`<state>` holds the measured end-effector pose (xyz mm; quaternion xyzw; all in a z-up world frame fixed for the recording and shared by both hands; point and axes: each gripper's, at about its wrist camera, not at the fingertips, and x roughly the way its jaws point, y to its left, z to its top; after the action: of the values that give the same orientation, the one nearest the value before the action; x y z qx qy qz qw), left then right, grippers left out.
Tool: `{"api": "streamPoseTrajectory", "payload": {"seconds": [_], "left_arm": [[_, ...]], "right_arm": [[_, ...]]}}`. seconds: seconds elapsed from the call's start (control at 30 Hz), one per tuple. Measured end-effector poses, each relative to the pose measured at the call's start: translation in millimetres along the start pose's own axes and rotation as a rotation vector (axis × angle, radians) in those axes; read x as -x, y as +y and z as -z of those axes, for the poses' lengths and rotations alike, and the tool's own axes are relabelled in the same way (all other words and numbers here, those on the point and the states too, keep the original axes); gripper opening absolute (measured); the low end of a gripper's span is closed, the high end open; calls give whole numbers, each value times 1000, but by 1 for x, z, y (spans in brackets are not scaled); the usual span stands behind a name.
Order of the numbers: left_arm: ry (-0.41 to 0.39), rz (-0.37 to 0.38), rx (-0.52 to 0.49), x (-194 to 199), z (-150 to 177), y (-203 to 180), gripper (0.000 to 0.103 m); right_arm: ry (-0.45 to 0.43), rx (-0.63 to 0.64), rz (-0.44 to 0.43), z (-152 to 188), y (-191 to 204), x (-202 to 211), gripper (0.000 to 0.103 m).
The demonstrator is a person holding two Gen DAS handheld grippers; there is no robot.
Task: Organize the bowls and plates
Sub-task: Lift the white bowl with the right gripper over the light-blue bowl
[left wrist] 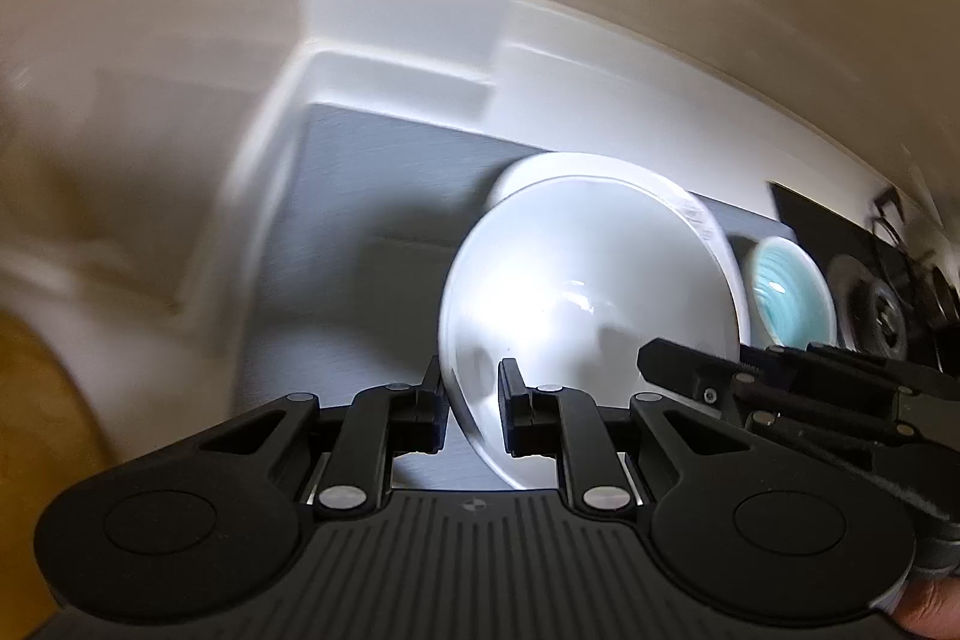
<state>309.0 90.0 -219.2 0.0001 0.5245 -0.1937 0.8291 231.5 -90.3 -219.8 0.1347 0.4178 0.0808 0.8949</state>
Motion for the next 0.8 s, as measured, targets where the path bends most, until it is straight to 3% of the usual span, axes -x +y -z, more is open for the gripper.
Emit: {"api": "streamPoseTrajectory", "payload": {"seconds": [0.57,0.8], "left_arm": [[-15,64,-299,-5,-31,-140,18],[-8,99,-379,-15,-45,-187,18]], "right_arm": [[-164,-160,147,7,-93,91,19],[-217,-223,196,7,-133,121,19]]}}
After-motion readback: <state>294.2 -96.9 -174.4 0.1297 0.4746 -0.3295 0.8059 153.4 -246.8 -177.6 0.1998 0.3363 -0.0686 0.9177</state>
